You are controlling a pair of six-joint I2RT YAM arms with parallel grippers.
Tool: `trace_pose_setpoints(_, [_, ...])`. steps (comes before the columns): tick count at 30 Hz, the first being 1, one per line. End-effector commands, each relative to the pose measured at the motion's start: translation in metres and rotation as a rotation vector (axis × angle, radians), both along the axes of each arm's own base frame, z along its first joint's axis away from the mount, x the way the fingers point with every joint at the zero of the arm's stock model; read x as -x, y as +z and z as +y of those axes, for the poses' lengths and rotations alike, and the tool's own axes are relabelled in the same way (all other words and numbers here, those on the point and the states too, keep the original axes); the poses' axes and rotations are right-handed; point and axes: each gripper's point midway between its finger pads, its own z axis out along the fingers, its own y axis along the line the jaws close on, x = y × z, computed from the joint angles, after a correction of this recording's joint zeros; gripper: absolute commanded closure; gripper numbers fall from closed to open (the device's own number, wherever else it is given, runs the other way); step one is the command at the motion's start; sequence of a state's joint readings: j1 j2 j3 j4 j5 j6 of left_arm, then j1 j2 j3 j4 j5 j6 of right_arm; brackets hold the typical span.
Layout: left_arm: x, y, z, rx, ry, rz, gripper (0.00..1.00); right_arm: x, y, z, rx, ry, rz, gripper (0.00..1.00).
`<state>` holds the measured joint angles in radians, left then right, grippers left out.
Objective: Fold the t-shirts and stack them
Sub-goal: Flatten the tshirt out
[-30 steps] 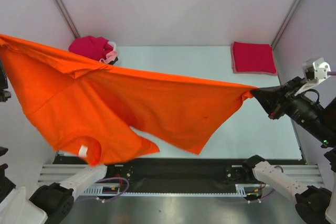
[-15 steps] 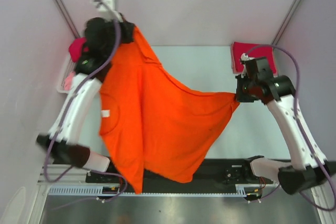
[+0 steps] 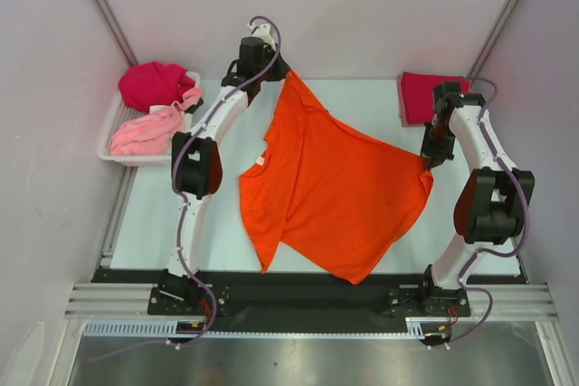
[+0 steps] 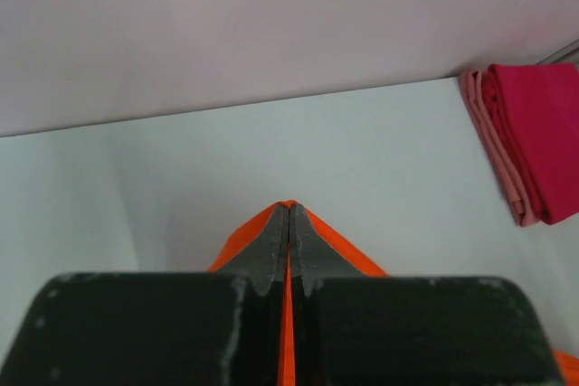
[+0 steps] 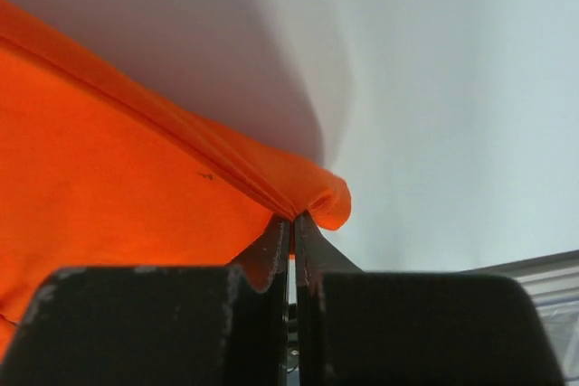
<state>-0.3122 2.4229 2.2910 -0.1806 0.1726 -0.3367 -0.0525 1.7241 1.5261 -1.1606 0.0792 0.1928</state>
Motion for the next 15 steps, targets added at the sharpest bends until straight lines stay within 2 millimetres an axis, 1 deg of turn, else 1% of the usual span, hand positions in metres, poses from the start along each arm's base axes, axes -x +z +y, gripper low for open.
trace_pose_setpoints(1, [-0.004,0.110,0.001,0.156,-0.001,-0.214,1.00,-0.027,0.016,-0.004,0.030,0.015,-0.069,1.00])
trace_pose_setpoints(2, [-0.003,0.115,0.002,0.163,0.000,-0.224,1.00,-0.029,0.015,-0.006,0.035,0.017,-0.065,1.00])
trace_pose_setpoints(3, [-0.004,0.117,0.009,0.163,0.012,-0.227,1.00,-0.032,0.012,-0.006,0.035,0.015,-0.058,1.00])
trace_pose_setpoints(4, [0.000,0.129,0.014,0.173,0.024,-0.243,1.00,-0.039,0.017,-0.006,0.036,0.014,-0.082,1.00])
trace_pose_setpoints(6, [0.003,0.145,0.025,0.168,0.035,-0.275,1.00,-0.047,0.027,-0.002,0.023,0.006,-0.126,1.00])
trace_pose_setpoints(7, [0.008,0.162,0.030,0.169,0.034,-0.303,1.00,-0.054,0.039,0.001,0.018,0.012,-0.182,1.00])
trace_pose_setpoints(8, [0.020,0.192,0.035,0.176,0.033,-0.351,1.00,-0.059,0.055,0.004,0.016,0.021,-0.233,1.00])
trace_pose_setpoints(9, [0.027,0.213,0.043,0.175,0.035,-0.389,1.00,-0.061,0.066,0.008,0.033,0.037,-0.266,1.00])
trace_pose_setpoints(10, [0.037,0.232,0.046,0.176,0.030,-0.422,1.00,-0.059,0.086,0.010,0.043,0.045,-0.319,1.00])
trace_pose_setpoints(11, [0.060,0.274,0.052,0.186,0.018,-0.493,1.00,-0.058,0.102,0.009,0.051,0.045,-0.360,1.00])
trace_pose_setpoints(12, [0.074,0.296,0.057,0.178,0.017,-0.539,1.00,-0.054,0.113,0.022,0.063,0.080,-0.384,1.00])
trace_pose_setpoints(13, [0.084,0.304,0.060,0.174,0.013,-0.551,1.00,-0.047,0.124,0.026,0.061,0.090,-0.411,1.00])
trace_pose_setpoints(14, [0.122,0.355,0.068,0.196,0.004,-0.658,1.00,-0.036,0.146,0.031,0.048,0.098,-0.476,1.00])
trace_pose_setpoints(15, [0.137,0.369,0.073,0.203,0.006,-0.689,1.00,-0.028,0.160,0.034,0.034,0.100,-0.519,1.00])
